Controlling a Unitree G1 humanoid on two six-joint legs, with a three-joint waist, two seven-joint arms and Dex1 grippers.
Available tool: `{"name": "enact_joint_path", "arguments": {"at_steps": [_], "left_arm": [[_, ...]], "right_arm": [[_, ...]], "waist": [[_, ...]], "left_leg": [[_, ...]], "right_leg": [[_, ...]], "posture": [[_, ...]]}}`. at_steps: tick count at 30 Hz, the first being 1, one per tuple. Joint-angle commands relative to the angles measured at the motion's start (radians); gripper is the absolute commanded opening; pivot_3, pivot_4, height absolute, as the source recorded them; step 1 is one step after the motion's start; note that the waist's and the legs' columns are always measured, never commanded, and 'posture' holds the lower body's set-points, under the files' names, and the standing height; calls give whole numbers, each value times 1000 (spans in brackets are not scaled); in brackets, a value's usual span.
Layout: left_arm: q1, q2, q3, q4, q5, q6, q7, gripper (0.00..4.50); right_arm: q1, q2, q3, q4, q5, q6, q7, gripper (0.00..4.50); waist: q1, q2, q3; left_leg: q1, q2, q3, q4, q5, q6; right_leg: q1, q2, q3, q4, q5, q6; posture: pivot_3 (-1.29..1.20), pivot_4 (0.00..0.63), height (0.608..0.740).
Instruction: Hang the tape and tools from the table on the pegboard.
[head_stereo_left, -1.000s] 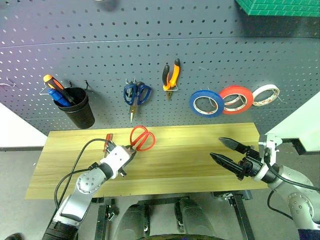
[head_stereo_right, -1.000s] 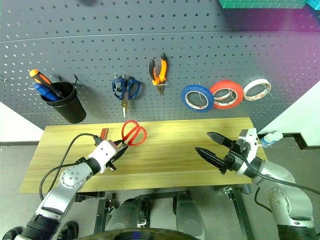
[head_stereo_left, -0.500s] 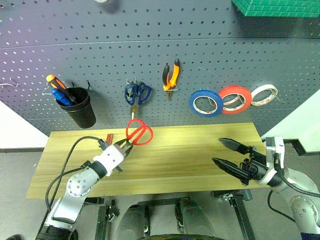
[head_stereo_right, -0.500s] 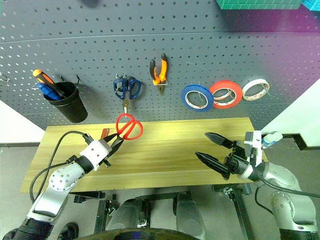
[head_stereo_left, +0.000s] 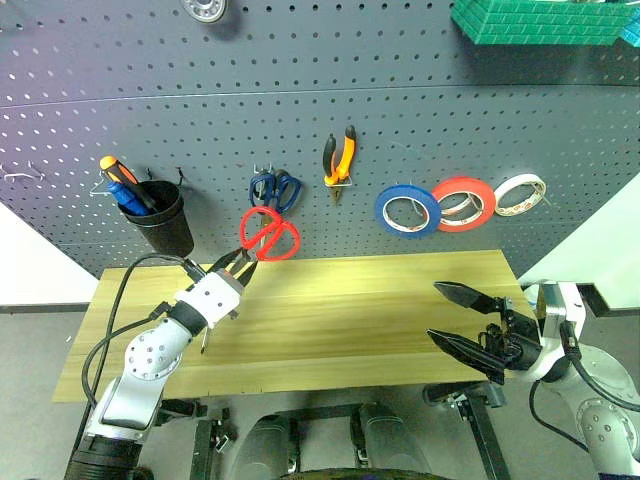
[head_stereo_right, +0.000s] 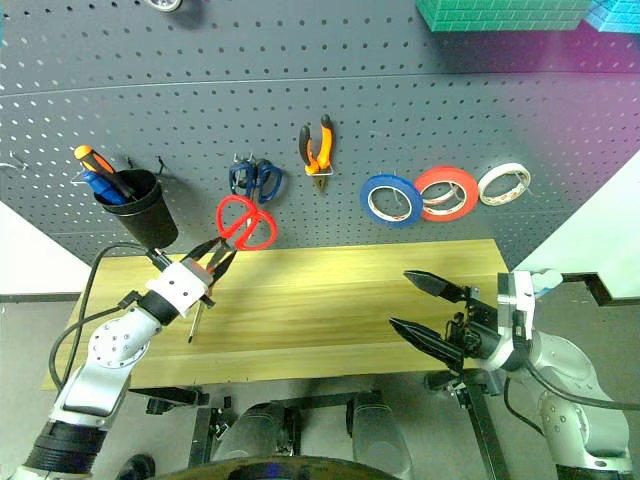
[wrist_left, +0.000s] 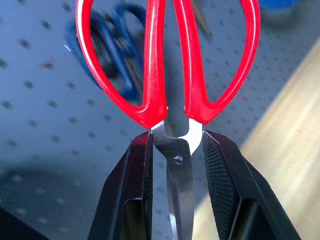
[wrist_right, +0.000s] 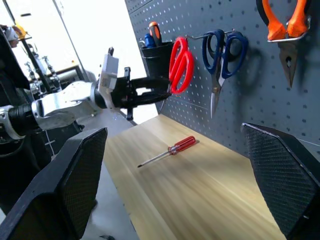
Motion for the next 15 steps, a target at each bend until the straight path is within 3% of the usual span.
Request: {"name": "enact_joint_path", "arguments": {"at_steps": [1, 15], "left_arm": [[-20, -4, 27, -13, 11, -36, 27, 1095], [-94, -58, 19, 47, -20, 8, 32, 1095]], "right_arm": [[3, 8, -34, 36, 49, -17, 73, 4500], [-49, 35, -26, 67, 61, -18, 74, 4500]], "waist": [[0, 0, -1], [0, 1, -10]], "left_leg": [[1, 0, 0, 0, 0, 0], [1, 0, 0, 1, 0, 0]], "right_leg": [[1, 0, 0, 0, 0, 0], [2, 0, 0, 0, 0, 0]], "posture": [[-169, 72, 736], [-179, 74, 736]]}}
